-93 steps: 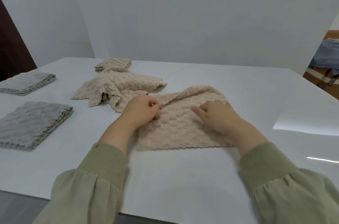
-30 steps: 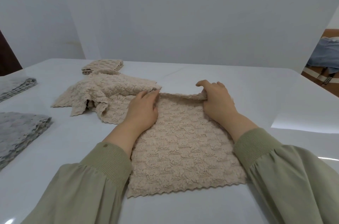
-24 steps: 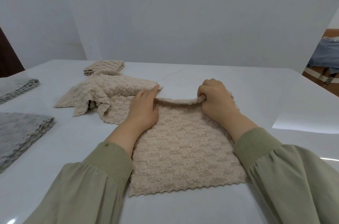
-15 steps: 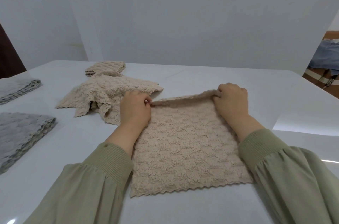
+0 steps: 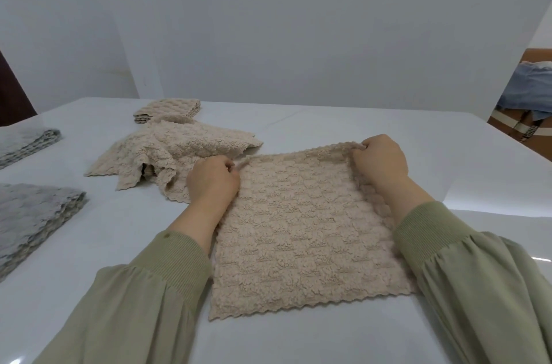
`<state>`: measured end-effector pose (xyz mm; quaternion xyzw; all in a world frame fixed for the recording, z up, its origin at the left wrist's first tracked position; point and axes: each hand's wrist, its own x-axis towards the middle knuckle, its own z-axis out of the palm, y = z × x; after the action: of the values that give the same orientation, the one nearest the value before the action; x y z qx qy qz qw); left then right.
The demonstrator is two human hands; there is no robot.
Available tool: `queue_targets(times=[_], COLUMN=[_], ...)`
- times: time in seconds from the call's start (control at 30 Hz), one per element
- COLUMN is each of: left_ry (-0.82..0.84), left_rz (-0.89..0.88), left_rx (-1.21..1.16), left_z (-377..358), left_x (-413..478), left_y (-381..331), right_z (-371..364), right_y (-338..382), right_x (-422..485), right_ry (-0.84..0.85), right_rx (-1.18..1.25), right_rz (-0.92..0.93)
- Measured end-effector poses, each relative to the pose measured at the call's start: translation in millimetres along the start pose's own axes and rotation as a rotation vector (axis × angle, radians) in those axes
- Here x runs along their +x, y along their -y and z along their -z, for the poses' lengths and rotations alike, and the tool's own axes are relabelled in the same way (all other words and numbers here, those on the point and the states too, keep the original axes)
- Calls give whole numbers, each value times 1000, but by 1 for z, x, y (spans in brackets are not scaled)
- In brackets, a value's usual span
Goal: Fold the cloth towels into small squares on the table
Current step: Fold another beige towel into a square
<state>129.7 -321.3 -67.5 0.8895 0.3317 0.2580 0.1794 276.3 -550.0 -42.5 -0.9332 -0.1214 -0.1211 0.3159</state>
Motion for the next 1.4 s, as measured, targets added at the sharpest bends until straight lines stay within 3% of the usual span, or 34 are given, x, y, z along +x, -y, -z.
queue_targets(times=[0.13,0.23,0.33,0.53,0.7,0.83,1.07,1.13,1.27,1.4], left_ry=[-161,-70,-7,-44,87,55,177,218,305,308], left_rz=[58,145,192,8,223,293,261,234,38,-17], left_rx=[-357,-659,-839,-1010,-1148,-1129,-1084,-981,-563,-502], left_z=[12,13,12,22,22,29,51,58,64,63], left_x=[-6,-8,-6,-9,-23,-29,-56,-65,-82,-83], left_y=[-6,-7,-8,-18,-14,-11,-2,2,10,12], right_z=[11,19,18,15,-6,6,36,44,45,39], right_y=[3,5,7,22,7,0,-10,-14,-24,-24], right_x=[6,2,-3,0,-20,-36,-78,-85,-94,-91], right_ry=[122,228,336,-26,-136,-214,-208,-151,134,120], right_rx=[241,400,718,913,682,637,595,516,39,13], right_rz=[-72,-158,-255,24,-38,-52,-52,-70,-44,-41])
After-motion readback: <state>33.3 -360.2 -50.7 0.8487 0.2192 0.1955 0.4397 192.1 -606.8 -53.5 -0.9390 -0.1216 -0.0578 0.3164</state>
